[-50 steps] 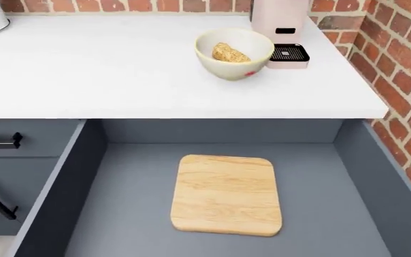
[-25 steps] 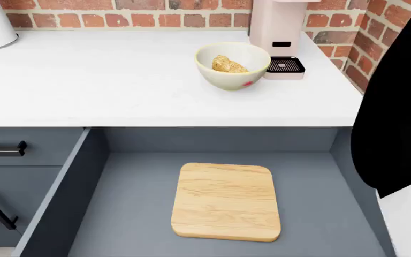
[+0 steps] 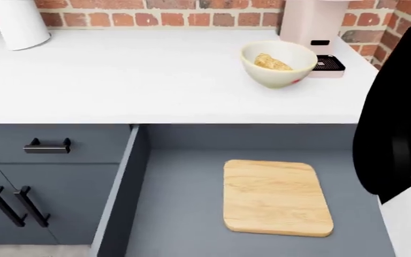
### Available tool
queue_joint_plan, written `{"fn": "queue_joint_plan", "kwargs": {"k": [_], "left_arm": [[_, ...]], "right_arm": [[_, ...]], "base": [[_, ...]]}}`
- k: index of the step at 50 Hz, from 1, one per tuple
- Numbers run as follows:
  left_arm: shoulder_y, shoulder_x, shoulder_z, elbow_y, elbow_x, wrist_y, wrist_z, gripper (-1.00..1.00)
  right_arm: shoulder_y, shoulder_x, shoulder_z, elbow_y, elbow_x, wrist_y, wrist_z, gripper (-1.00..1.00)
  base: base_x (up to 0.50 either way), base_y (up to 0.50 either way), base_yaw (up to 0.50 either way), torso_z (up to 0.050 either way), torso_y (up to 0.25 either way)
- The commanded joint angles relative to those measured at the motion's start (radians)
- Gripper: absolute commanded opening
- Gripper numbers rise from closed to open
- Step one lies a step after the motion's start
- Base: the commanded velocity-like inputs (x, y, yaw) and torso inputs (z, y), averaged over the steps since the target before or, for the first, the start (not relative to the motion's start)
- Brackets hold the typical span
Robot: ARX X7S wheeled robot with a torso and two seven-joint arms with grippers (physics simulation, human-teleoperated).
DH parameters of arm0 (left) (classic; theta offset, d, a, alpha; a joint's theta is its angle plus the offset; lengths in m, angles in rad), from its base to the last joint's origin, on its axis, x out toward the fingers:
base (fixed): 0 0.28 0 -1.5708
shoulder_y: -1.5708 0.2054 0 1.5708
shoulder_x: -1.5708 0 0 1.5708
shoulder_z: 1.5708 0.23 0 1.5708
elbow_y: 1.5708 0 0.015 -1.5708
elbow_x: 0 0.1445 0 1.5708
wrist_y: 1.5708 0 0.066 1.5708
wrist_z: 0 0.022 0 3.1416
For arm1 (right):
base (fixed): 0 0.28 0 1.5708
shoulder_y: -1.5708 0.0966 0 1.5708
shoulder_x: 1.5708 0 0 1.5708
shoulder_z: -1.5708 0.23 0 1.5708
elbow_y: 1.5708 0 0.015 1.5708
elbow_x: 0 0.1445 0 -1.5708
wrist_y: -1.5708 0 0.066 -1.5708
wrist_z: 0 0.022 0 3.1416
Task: Place the bar in the bowl and close the drawer.
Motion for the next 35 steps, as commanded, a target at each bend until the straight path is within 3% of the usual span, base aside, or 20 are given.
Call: {"fn": "queue_joint_plan", "kwargs": {"k": [1, 10, 35], "left_arm": [[0.008, -0.012, 0.0, 0.017, -0.017, 0.015, -0.002, 1.0], [0.022, -0.017, -0.003, 0.021, -0.012, 0.019, 0.009, 1.0], [0.093, -0.041, -0.024, 0.049, 0.004, 0.039, 0.039, 1.0]], "right_arm": [[-0.018, 0.015, -0.027, 0.001, 0.007, 0.001, -0.008, 1.0], [-0.032, 0.019, -0.031, -0.009, 0.011, 0.001, -0.008, 1.0], [-0.098, 0.023, -0.036, -0.001, 0.043, 0.001, -0.008, 1.0]], "base": [[-0.18, 0.5, 0.0, 0.0, 0.0], [-0.21, 0.5, 0.0, 0.0, 0.0], [0.0, 0.5, 0.0, 0.0, 0.0]]}}
